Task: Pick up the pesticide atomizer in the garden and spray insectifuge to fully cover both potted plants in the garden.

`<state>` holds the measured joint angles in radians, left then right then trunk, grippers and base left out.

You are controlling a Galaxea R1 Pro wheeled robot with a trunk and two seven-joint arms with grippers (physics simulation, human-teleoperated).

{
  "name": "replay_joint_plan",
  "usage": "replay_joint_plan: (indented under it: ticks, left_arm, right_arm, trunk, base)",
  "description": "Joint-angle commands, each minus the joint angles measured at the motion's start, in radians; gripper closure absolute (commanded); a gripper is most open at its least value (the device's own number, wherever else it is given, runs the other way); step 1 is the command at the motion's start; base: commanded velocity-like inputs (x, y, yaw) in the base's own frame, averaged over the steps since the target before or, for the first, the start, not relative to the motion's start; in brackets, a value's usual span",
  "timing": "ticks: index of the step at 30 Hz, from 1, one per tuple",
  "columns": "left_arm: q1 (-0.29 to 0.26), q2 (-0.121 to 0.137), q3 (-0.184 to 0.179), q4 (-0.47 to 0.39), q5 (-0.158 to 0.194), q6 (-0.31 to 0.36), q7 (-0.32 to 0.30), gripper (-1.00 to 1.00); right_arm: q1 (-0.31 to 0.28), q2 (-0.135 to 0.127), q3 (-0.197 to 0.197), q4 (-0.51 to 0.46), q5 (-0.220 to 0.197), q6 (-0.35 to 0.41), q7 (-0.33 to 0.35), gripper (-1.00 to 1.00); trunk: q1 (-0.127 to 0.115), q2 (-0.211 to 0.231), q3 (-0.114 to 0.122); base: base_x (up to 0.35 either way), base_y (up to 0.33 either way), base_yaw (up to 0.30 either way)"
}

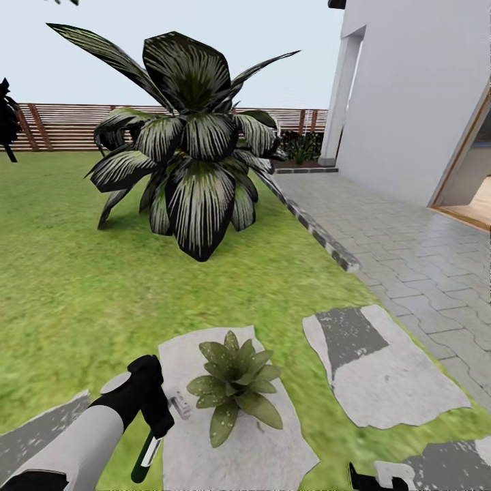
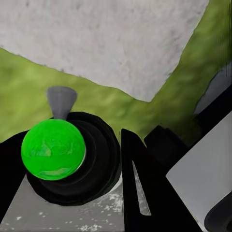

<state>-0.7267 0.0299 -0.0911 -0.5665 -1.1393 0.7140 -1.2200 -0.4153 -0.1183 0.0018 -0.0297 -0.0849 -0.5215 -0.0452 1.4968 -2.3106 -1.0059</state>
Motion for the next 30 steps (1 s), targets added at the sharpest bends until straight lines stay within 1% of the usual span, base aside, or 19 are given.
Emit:
replay_joint_plan:
  ticks: [1,6,9,16,18,19,22,23,25,27,28,29,30]
  left_arm:
    - [0.0,0.001,-0.004,-0.002,-0.003,0.009,-0.007,1.0]
    - [0.0,0.001,-0.004,-0.003,-0.003,0.009,-0.005,1.0]
    - [0.0,0.001,-0.004,-0.003,-0.003,0.009,-0.004,1.0]
    - [0.0,0.001,-0.005,0.001,-0.003,0.009,-0.005,1.0]
    - [0.0,0.001,-0.005,0.017,-0.002,0.009,-0.004,1.0]
    - [0.0,0.002,-0.005,0.044,-0.003,0.009,-0.003,1.0]
    - [0.0,-0.001,-0.006,0.073,-0.001,0.009,0.035,1.0]
    - [0.0,-0.01,-0.006,0.076,0.007,0.009,0.054,1.0]
    - [0.001,-0.029,-0.006,0.084,0.035,0.009,0.101,1.0]
    - [0.001,-0.051,-0.006,0.115,0.055,0.009,0.179,1.0]
    - [0.001,-0.057,-0.006,0.123,0.063,0.009,0.205,1.0]
    - [0.001,-0.064,-0.006,0.131,0.083,0.009,0.238,1.0]
    - [0.001,-0.065,-0.004,0.133,0.108,0.009,0.253,1.0]
  right_arm:
    - [0.0,0.0,0.001,0.001,-0.009,-0.003,0.003,-1.0]
    - [0.0,0.0,0.002,0.001,-0.009,-0.003,0.003,-1.0]
    - [0.0,0.0,0.002,0.001,-0.009,-0.003,0.003,-1.0]
    - [0.0,0.002,0.003,0.001,-0.009,-0.003,0.003,-1.0]
    - [0.0,0.002,0.003,0.001,-0.008,-0.003,0.003,-1.0]
    - [0.0,0.002,0.003,0.001,-0.008,-0.003,0.004,-1.0]
    - [0.0,0.003,0.003,0.001,-0.008,-0.003,0.004,-1.0]
    - [0.0,0.003,0.003,0.001,-0.008,-0.003,0.004,-1.0]
    - [0.0,0.002,0.002,0.001,-0.009,-0.003,0.004,-1.0]
    - [0.0,0.002,0.002,0.0,-0.009,-0.003,0.004,-1.0]
    - [0.0,0.002,0.001,0.0,-0.009,-0.003,0.004,-1.0]
    - [0.0,0.002,0.001,-0.001,-0.009,-0.003,0.004,-1.0]
    - [0.0,0.002,0.002,-0.001,-0.009,-0.003,0.004,-1.0]
  trunk:
    - [0.0,0.0,-0.001]
    - [0.0,0.0,-0.001]
    - [0.0,0.0,-0.001]
    - [0.0,0.0,-0.001]
    - [0.0,0.0,-0.001]
    - [0.0,0.0,-0.001]
    - [0.0,0.0,-0.001]
    - [0.0,0.0,-0.001]
    - [0.0,0.0,-0.001]
    - [0.0,0.0,-0.001]
    - [0.0,0.0,-0.001]
    - [0.0,0.0,-0.001]
    - [0.0,0.0,-0.001]
  base:
    - [-0.071,-0.269,0.001]
    - [-0.059,-0.269,0.007]
    - [-0.005,-0.252,0.143]
    - [0.0,-0.024,0.271]
    - [0.0,0.0,0.278]
    - [0.0,0.0,0.278]
    - [0.0,0.0,0.278]
    - [0.0,0.0,0.222]
    - [0.0,0.0,0.086]
    - [0.0,0.0,0.022]
    - [0.0,0.0,0.01]
    - [0.0,0.0,0.004]
    - [0.0,0.0,0.002]
